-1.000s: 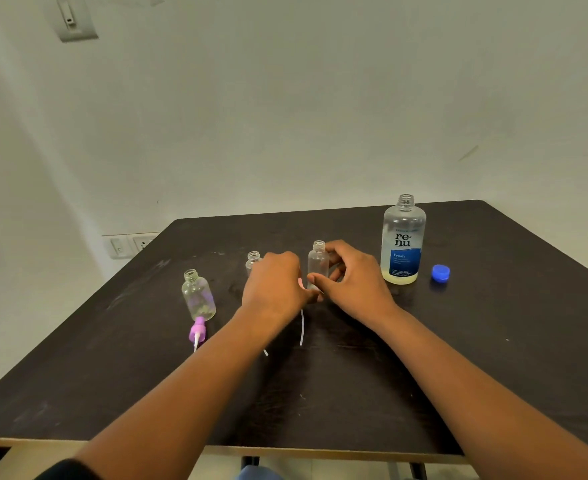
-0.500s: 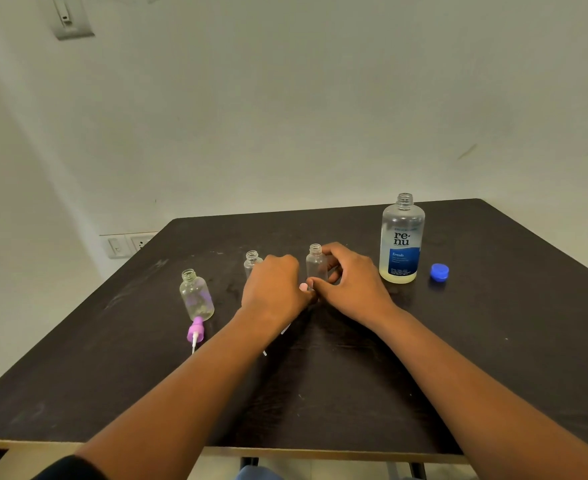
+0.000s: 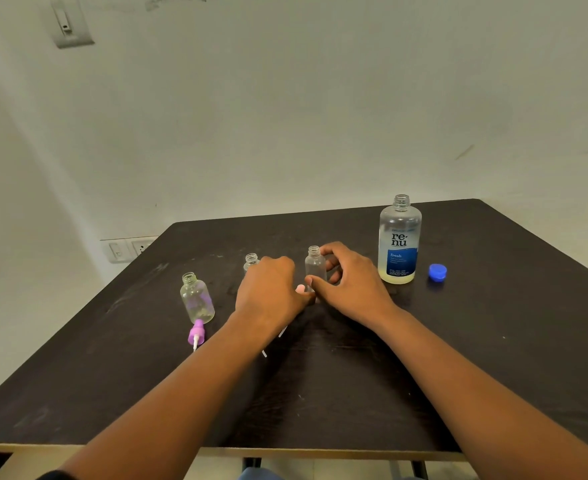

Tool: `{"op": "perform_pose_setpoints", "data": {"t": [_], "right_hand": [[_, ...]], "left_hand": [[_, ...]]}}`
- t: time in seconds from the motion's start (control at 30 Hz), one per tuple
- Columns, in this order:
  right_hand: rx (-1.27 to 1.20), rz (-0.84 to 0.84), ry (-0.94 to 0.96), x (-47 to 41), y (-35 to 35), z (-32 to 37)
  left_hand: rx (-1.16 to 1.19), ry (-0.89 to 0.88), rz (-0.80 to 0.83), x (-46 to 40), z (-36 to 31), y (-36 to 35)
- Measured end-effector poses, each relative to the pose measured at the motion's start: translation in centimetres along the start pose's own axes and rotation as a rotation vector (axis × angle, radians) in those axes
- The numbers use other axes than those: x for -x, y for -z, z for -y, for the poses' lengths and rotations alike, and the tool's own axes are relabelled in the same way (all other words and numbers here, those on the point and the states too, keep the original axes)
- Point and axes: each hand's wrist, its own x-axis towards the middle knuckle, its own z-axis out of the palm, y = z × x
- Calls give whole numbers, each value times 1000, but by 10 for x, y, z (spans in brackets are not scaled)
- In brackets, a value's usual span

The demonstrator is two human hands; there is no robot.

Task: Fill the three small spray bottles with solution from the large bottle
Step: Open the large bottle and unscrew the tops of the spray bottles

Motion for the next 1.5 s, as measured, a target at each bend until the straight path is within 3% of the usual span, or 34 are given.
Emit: {"op": "perform_pose_setpoints", "data": {"t": [0.63,0.83,1.13,1.3,1.5], "right_hand": [[16,-13,14,1,2,0],[21,-52,12,5,3,3],[130,-377,163,6,21,17],[127,-557,229,4,33,23],[222,-727,227,-13,72,21]], "left_hand": [[-24,38,74,9,2,10],[-28,36,-4,13,3,19],[187,-47,-247,10,0,28],[344,-41,-167,1,-13,16],[355,54,-71,-13,-21,8]]}}
